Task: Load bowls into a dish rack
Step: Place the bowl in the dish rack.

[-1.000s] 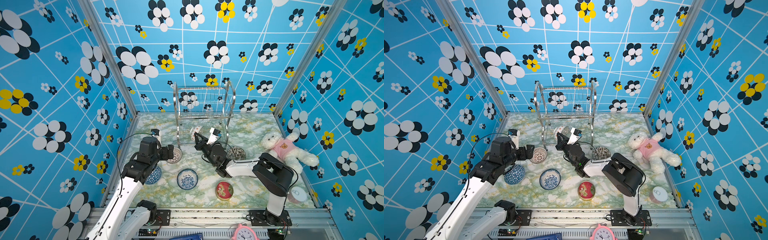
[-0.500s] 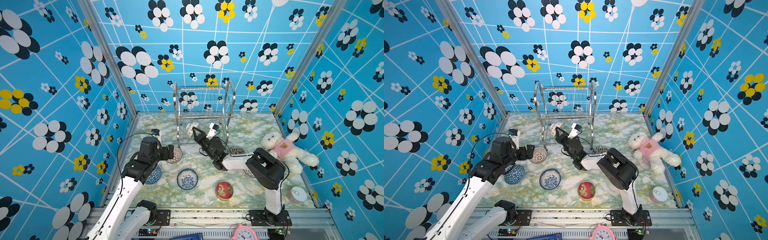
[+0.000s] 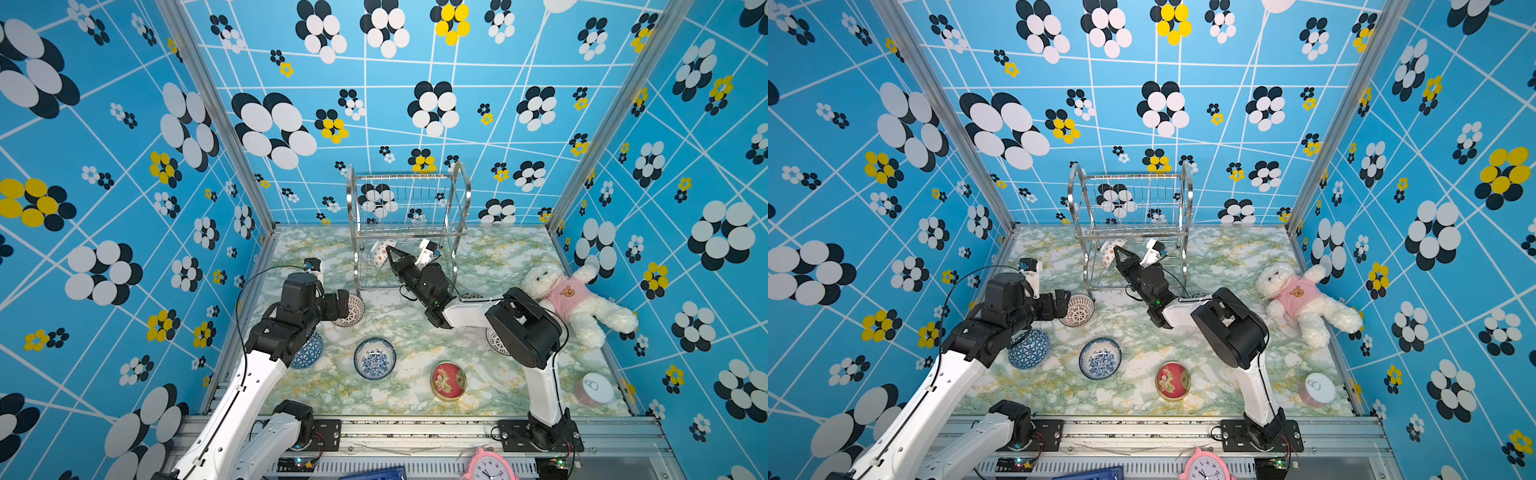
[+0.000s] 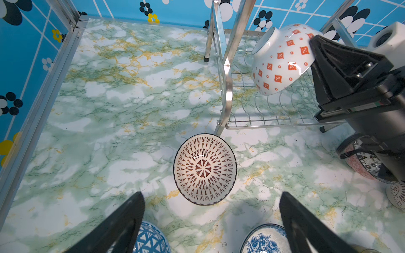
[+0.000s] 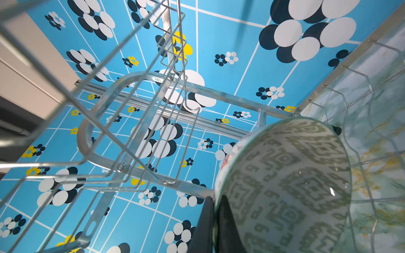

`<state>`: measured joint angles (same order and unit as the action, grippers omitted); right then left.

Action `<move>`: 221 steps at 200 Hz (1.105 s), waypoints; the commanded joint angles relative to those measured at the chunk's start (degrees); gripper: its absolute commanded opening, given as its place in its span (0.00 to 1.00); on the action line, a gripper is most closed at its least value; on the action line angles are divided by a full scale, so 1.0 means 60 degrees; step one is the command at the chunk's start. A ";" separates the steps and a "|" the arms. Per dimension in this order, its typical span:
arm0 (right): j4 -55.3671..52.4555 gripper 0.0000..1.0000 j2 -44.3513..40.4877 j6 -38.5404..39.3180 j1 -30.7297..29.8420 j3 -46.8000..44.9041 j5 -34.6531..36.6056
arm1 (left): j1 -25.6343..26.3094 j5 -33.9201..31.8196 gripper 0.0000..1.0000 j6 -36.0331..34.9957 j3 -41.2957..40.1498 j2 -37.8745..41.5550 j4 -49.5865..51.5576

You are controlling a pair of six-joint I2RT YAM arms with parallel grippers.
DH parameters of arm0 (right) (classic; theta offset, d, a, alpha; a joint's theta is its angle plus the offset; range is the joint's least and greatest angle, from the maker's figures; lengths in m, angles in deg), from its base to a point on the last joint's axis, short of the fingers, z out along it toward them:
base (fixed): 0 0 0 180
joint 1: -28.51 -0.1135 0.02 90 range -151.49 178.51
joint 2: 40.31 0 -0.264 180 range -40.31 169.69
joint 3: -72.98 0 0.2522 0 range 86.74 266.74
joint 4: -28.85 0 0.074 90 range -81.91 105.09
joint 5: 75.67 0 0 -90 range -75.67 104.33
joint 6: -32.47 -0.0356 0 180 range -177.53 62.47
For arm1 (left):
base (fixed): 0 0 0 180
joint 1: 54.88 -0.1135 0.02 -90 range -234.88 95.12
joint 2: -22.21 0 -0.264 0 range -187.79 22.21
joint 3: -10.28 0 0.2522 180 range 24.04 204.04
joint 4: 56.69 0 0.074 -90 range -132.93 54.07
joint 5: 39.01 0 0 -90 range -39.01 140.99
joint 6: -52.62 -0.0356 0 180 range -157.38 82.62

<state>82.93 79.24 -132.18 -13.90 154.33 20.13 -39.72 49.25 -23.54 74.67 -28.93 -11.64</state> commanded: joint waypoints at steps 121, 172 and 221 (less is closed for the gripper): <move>-0.0056 0.00 0.1593 -0.0756 0.0901 0.2418 -0.2917 | 0.0079 0.0438 0.98 -0.0174 -0.0076 -0.0254 0.0088; 0.0390 0.00 0.2042 -0.0668 0.1190 0.2998 -0.3845 | 0.0083 0.0651 0.98 -0.0225 -0.0104 -0.0302 0.0032; 0.0937 0.00 0.2609 -0.0756 0.1314 0.3753 -0.4583 | 0.0082 0.0857 0.98 -0.0267 -0.0150 -0.0296 -0.0087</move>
<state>81.62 93.71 -136.44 -6.16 173.50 -3.93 -39.46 52.97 -23.97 74.65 -30.61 -11.64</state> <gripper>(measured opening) 0.067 0.978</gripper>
